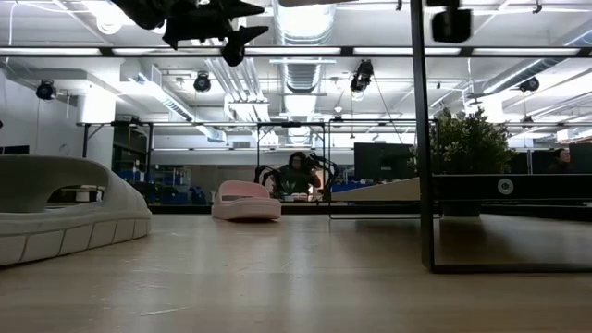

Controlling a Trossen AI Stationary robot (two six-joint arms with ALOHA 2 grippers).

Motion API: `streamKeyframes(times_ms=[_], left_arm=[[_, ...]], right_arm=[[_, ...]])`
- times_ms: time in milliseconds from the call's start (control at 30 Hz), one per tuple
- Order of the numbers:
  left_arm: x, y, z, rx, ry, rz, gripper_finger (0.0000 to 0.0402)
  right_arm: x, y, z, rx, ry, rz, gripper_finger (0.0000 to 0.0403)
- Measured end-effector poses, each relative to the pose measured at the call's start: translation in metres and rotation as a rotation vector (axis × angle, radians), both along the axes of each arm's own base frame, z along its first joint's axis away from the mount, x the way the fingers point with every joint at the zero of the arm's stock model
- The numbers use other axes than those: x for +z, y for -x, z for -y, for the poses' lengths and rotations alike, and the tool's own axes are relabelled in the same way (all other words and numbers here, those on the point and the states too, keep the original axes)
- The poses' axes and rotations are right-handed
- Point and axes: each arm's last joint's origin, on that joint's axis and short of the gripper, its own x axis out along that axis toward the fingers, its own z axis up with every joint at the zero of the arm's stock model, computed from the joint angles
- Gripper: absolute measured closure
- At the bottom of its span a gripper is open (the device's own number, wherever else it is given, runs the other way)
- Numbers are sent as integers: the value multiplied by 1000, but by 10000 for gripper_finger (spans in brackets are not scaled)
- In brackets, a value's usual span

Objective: Pick and place slides into the shelf
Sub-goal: Put the left pink slide on the shelf

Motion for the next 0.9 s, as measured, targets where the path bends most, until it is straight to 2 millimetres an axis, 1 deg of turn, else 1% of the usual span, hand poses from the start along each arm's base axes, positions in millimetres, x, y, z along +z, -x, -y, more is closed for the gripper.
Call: streamKeyframes(times_ms=[167, 267, 333, 400, 533, 600, 733, 900], left_arm=[[4, 2, -3, 205, -92, 17, 224], [8, 5, -3, 368, -154, 24, 224], [10, 6, -3, 425, -178, 27, 224], [10, 6, -3, 437, -176, 26, 224], [6, 2, 1, 417, -155, 4, 224], [4, -1, 3, 415, -144, -10, 224], [-2, -7, 7, 459, -129, -58, 224], [-7, -4, 7, 511, -134, -120, 224]], right_arm=[[-5, 24, -4, 90, -76, -133, 350], [-5, 34, -7, 154, -113, -161, 350], [-7, 39, -9, 210, -143, -195, 350], [-11, 45, -10, 263, -169, -255, 350], [-28, 63, -12, 301, -169, -481, 350], [-34, 70, -12, 319, -155, -566, 350], [-42, 73, -13, 371, -146, -580, 350], [-57, 75, -14, 460, -154, -582, 350]])
